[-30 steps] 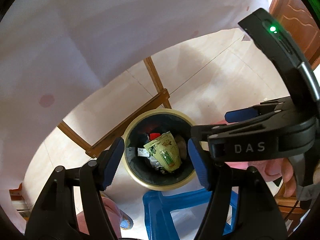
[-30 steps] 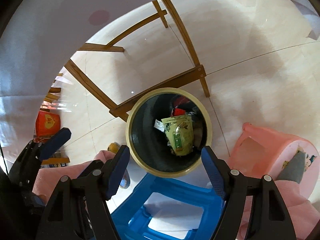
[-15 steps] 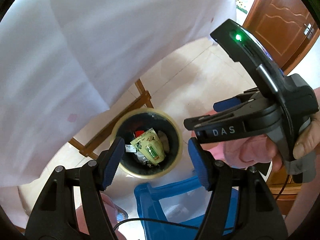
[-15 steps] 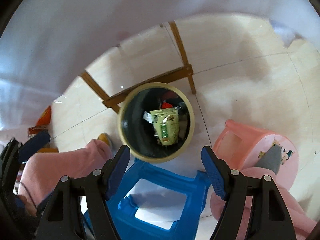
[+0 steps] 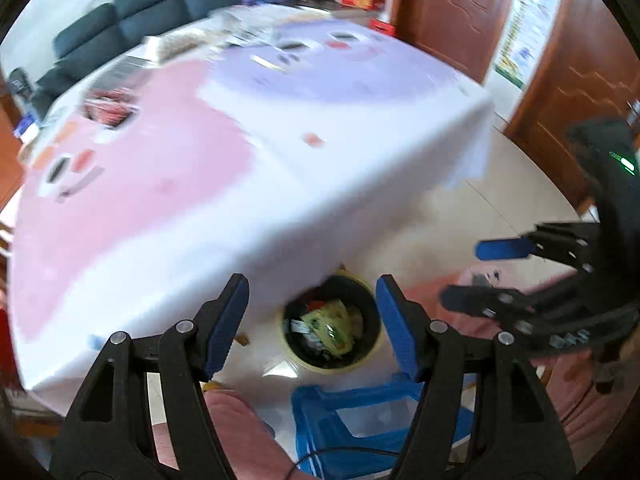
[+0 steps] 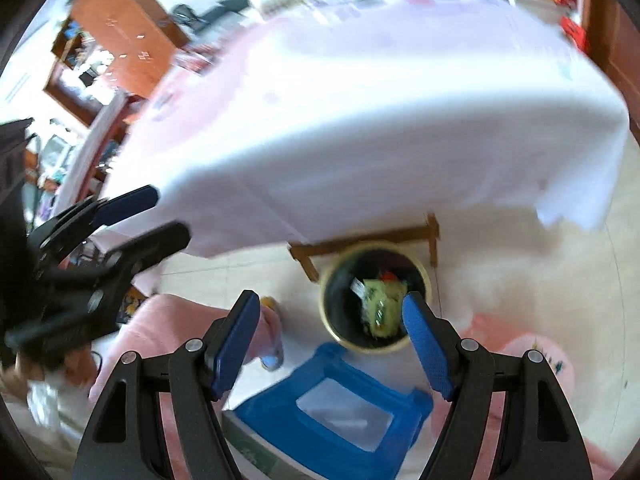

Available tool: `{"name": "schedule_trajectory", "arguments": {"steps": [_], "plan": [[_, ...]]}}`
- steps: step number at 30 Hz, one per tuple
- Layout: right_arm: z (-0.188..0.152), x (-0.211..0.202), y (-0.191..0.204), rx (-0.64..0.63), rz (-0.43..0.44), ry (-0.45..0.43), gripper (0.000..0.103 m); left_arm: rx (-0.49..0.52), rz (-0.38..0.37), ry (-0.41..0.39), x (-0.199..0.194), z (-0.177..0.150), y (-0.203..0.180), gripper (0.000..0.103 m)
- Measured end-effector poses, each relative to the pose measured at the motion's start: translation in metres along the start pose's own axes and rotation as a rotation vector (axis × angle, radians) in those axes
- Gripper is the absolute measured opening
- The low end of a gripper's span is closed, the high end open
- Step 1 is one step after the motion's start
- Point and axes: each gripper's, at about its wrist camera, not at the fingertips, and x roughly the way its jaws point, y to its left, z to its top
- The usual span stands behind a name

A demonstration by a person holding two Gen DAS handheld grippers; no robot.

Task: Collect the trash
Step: 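Raise both open tools back over the table, then grasp the grey printed box with left tool while right tool grasps white wrapper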

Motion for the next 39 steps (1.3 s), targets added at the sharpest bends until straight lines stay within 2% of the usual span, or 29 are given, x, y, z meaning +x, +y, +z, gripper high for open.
{"name": "schedule_trajectory", "arguments": {"steps": [4,11,18,22,28,31,39], "plan": [[0.029,-0.033,0.03,-0.094,0.006,-0.08,0.075,-0.033,0.039,-0.036,-0.025,0.026,0.027,0.063],[0.091,-0.065,0.069,-0.145,0.029,-0.164,0.075,-0.077,0.071,-0.084,-0.067,0.079,0.073,0.063],[0.156,-0.074,0.078,-0.126,0.039,-0.195,0.075,-0.09,0.148,-0.166,-0.098,0.135,0.122,0.063],[0.195,-0.067,0.082,-0.11,0.034,-0.218,0.075,-0.114,0.168,-0.172,-0.1,0.163,0.149,0.063],[0.264,-0.045,0.066,-0.051,0.008,-0.241,0.076,-0.108,0.178,-0.13,-0.075,0.201,0.184,0.063],[0.298,-0.027,0.048,0.008,-0.018,-0.237,0.081,-0.144,0.152,-0.073,-0.048,0.221,0.208,0.063],[0.376,0.042,-0.009,0.16,-0.087,-0.196,0.083,-0.189,0.125,0.038,0.03,0.257,0.257,0.063]]}}
